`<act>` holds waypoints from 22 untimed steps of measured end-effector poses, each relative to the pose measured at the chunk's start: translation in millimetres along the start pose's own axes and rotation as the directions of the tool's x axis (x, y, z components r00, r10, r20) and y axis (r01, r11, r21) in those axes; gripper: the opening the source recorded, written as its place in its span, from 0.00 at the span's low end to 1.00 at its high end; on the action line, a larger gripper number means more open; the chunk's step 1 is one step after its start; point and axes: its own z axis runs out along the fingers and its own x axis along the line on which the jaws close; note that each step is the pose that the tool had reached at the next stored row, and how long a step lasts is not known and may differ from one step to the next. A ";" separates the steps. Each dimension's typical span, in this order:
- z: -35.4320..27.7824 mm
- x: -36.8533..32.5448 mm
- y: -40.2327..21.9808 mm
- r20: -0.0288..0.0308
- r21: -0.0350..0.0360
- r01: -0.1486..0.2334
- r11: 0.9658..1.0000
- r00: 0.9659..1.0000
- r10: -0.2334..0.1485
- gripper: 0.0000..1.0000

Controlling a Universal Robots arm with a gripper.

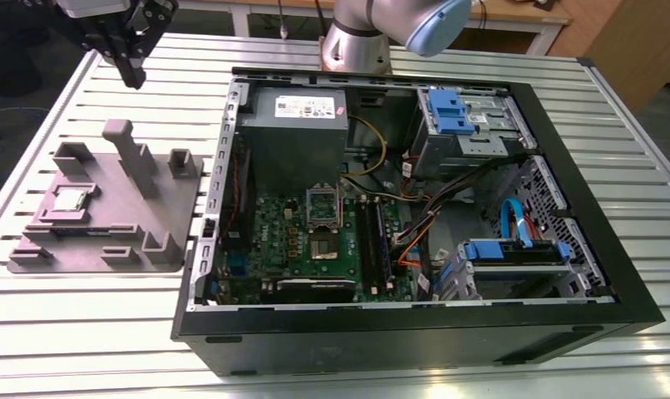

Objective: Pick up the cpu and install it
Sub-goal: 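Reach for the cpu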

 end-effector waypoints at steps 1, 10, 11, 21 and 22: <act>0.0 1.1 -0.1 0.000 0.000 0.000 1.000 1.000 0.000 0.10; 0.1 8.8 -0.7 0.000 0.000 0.000 1.000 1.000 0.000 0.10; 0.1 9.5 -0.7 0.000 0.000 0.000 1.000 1.000 0.000 0.10; 0.3 14.4 -1.1 0.000 0.000 0.000 1.000 1.000 0.000 0.10; 0.3 14.7 -1.1 0.000 0.000 0.000 1.000 1.000 0.000 0.10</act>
